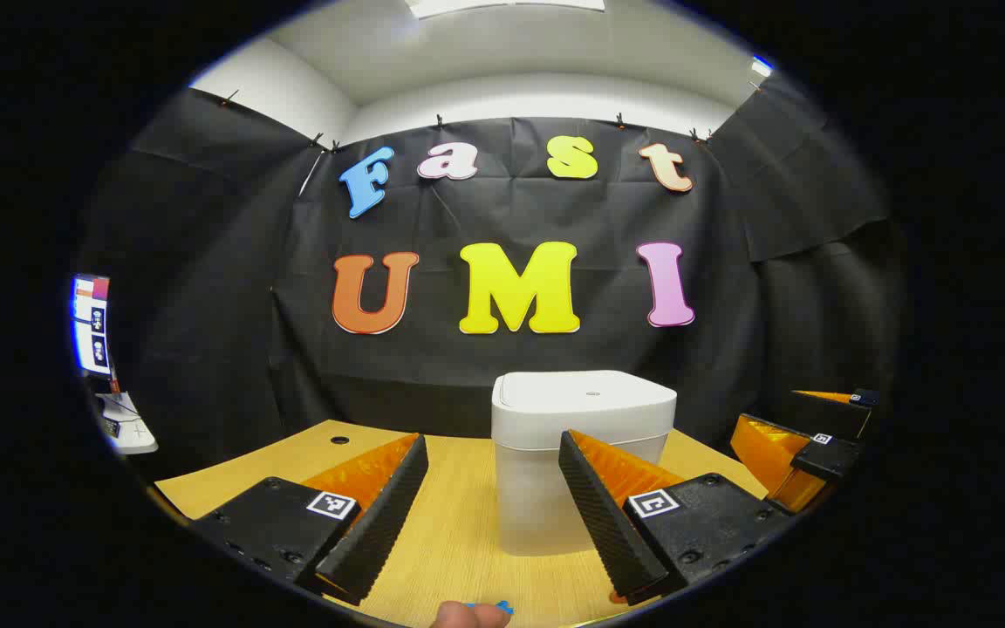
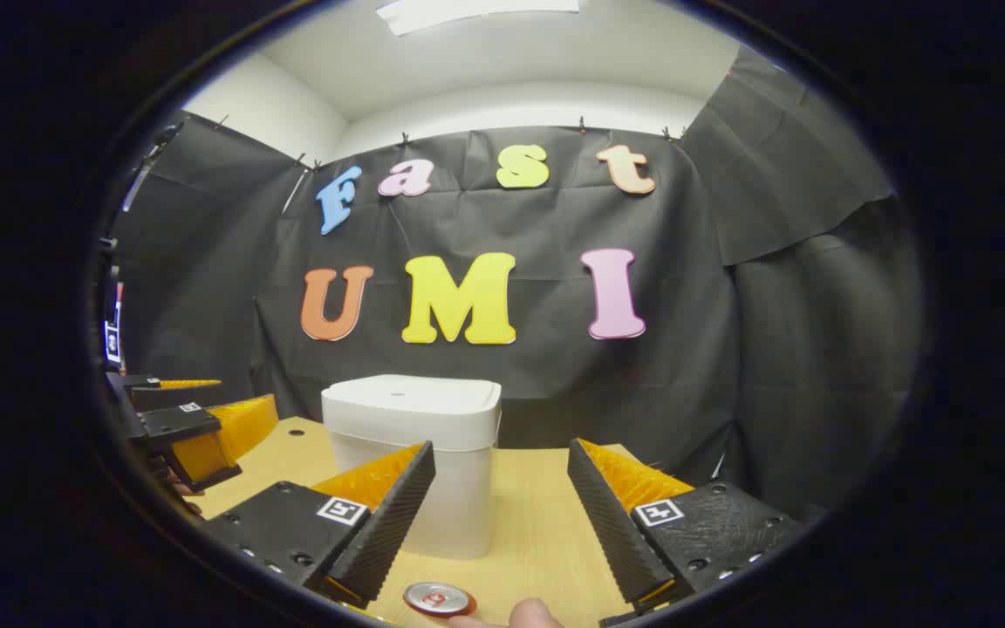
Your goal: Press the lid of the desktop garbage bin to open it, pick up the crumpled paper on the desktop and throw it into the bin, then pick up the pop can on the desktop and drop it into the bin, and finally close the garbage bin lid.
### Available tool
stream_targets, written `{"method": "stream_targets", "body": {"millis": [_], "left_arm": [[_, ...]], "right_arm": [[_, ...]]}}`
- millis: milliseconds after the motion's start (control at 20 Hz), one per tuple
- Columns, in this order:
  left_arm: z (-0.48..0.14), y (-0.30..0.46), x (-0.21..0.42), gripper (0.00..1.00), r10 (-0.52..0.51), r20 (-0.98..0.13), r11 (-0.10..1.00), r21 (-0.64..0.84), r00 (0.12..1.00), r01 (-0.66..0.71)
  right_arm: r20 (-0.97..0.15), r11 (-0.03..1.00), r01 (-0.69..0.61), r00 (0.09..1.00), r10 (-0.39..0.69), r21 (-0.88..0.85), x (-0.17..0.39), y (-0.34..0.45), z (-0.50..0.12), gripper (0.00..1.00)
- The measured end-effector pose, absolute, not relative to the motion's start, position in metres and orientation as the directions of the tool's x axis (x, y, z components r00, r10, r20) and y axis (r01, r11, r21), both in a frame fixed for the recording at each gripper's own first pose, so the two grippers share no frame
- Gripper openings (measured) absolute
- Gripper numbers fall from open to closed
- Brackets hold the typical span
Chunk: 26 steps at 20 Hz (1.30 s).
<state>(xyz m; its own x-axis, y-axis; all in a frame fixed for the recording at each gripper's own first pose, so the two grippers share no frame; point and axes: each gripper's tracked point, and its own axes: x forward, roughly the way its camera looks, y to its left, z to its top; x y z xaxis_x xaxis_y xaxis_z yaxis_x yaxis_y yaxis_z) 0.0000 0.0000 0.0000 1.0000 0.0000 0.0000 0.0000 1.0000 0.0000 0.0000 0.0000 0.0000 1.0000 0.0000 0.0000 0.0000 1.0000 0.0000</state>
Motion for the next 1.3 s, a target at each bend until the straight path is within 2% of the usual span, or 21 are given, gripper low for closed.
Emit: {"method": "stream_targets", "body": {"millis": [100, 950, 1000, 1300], "left_arm": [[-0.002, 0.001, 0.001, 0.97, 0.004, -0.009, 1.000, -0.007, 1.000, -0.004], [0.007, -0.011, -0.006, 0.97, -0.002, 0.008, 1.000, 0.017, 1.000, 0.001], [0.005, -0.011, -0.006, 0.97, -0.001, 0.005, 1.000, 0.016, 1.000, 0.001], [0.007, -0.006, -0.008, 0.98, 0.004, 0.017, 1.000, 0.025, 1.000, -0.004]], "right_arm": [[0.002, 1.000, 0.009, 1.000, -0.009, 0.000, -0.001, -0.003, 0.001, 0.97], [-0.001, 0.999, 0.039, 0.999, -0.039, 0.006, -0.006, -0.030, 0.001, 0.95], [-0.002, 0.999, 0.042, 0.999, -0.042, 0.009, -0.006, -0.031, 0.001, 0.97], [-0.006, 1.000, 0.008, 1.000, -0.008, 0.026, 0.000, -0.024, 0.002, 0.95]]}}
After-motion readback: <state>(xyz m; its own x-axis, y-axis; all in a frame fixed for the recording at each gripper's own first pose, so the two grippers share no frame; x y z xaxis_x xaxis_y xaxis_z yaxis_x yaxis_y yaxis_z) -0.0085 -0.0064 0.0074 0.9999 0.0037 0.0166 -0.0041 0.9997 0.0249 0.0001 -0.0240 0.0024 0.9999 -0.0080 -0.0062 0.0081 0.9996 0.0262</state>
